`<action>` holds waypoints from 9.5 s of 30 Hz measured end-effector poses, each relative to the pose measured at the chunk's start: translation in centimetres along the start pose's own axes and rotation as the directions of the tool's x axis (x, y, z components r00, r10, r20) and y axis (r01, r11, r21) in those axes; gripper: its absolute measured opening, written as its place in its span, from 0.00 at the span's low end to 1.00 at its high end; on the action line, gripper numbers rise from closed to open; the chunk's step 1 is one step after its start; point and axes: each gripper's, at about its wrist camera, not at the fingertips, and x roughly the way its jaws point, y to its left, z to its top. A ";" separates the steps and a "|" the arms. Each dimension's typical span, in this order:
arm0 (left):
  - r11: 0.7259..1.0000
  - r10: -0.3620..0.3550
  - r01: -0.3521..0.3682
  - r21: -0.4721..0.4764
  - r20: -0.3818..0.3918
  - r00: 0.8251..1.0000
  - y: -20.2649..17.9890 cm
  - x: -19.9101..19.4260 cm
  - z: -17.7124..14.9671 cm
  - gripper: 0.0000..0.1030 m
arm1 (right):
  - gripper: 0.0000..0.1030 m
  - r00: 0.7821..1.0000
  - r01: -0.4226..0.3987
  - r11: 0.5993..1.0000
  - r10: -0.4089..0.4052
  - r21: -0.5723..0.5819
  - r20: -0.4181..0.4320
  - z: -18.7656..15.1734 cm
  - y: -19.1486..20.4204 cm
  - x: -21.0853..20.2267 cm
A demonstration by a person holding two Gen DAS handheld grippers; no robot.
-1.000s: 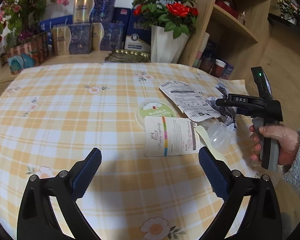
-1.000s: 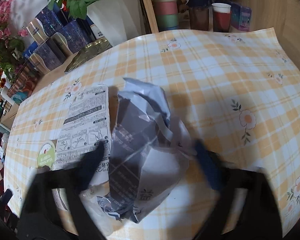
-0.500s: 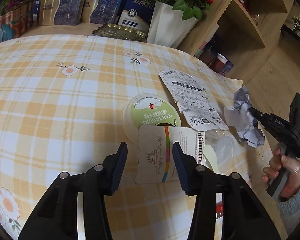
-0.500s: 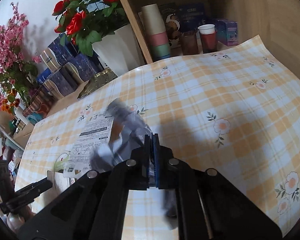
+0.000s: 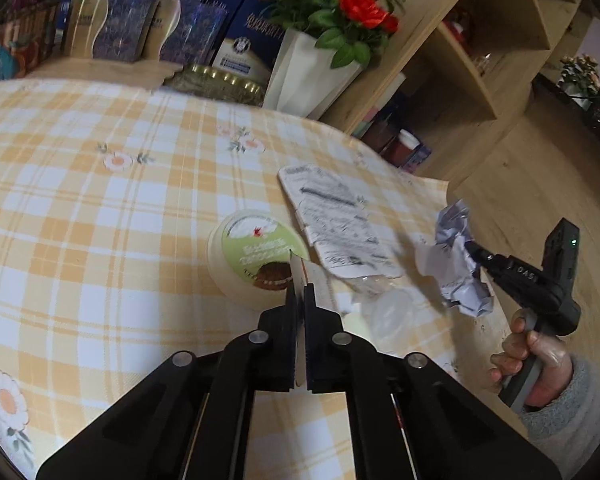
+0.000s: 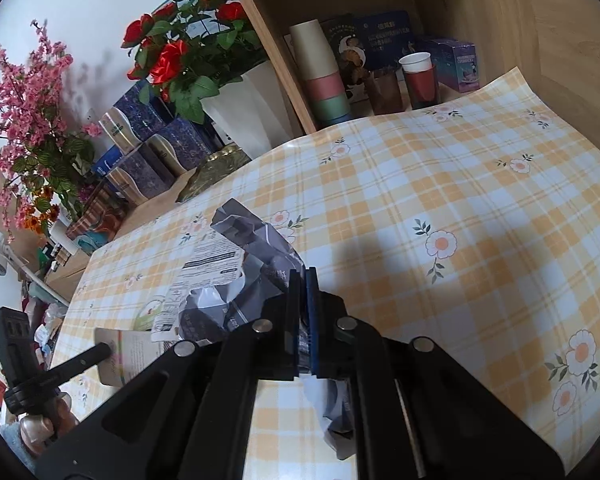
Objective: Collect trash
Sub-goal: 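Grasp the white rainbow-striped card with the left tool while the right holds the foil, then carry the foil and card down over the bin with both tools, then open the right tool over the bin to drop the foil, then open the left tool over the bin to drop the white card, then move both tools back up over the table toward the red tube, then grasp the red pink-labelled tube with the right tool, then grasp the white plastic spork with the left tool while the right holds the tube, then carry the spork and red tube down over the bin with both tools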
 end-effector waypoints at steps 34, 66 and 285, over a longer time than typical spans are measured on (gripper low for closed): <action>0.976 0.074 -0.096 0.193 0.118 0.990 -9.1 -19.0 -6.3 0.01 | 0.07 0.993 -0.104 0.994 0.106 -0.042 0.044 -7.5 6.1 -15.8; 0.984 0.070 -0.075 0.159 0.036 0.997 -9.1 -24.8 -17.9 0.01 | 0.07 0.938 -0.168 0.985 0.146 -0.042 -0.314 -27.0 7.7 -15.0; 0.756 0.167 0.070 0.651 -0.295 0.941 -12.7 8.3 -8.6 0.20 | 0.81 0.993 0.114 0.989 -0.110 -0.092 0.041 -13.8 0.8 -8.1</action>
